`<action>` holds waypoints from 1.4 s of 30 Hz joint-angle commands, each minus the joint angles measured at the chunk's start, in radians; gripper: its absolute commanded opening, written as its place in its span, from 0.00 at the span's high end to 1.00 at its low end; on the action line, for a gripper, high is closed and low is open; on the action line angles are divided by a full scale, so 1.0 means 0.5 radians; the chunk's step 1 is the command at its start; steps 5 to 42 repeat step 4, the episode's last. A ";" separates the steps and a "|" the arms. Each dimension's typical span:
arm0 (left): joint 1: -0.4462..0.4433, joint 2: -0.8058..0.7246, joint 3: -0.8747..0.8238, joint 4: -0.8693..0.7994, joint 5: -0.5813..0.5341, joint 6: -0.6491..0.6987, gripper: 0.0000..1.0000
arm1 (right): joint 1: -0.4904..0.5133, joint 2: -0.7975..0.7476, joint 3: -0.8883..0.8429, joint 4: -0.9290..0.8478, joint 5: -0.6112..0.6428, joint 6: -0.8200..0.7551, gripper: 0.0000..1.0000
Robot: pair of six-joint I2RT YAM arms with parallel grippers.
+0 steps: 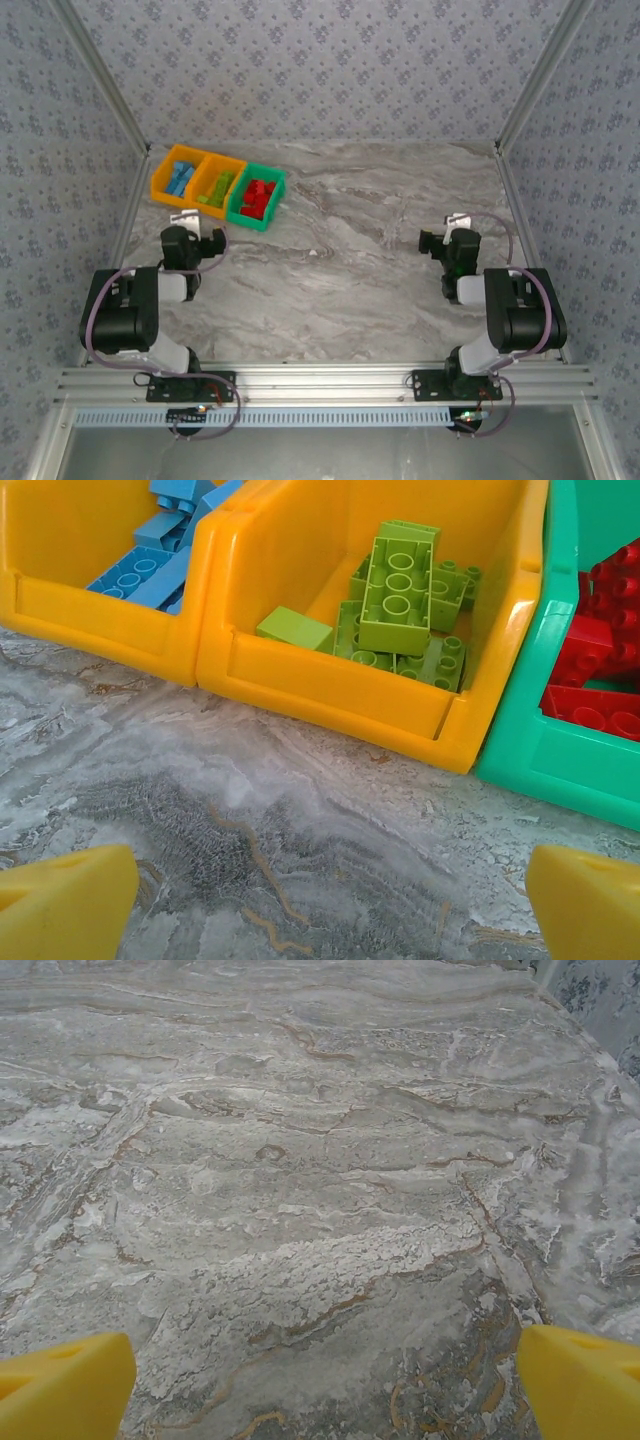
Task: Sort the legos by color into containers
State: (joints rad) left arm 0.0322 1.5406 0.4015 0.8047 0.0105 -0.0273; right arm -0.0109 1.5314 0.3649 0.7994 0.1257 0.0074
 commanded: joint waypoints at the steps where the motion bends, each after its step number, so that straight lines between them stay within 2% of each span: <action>1: -0.001 -0.014 0.028 0.007 -0.013 0.002 0.01 | -0.021 -0.019 0.043 0.035 -0.064 -0.033 0.00; 42: -0.001 -0.015 0.028 0.007 -0.012 0.002 0.01 | -0.020 -0.021 0.036 0.048 -0.068 -0.033 0.00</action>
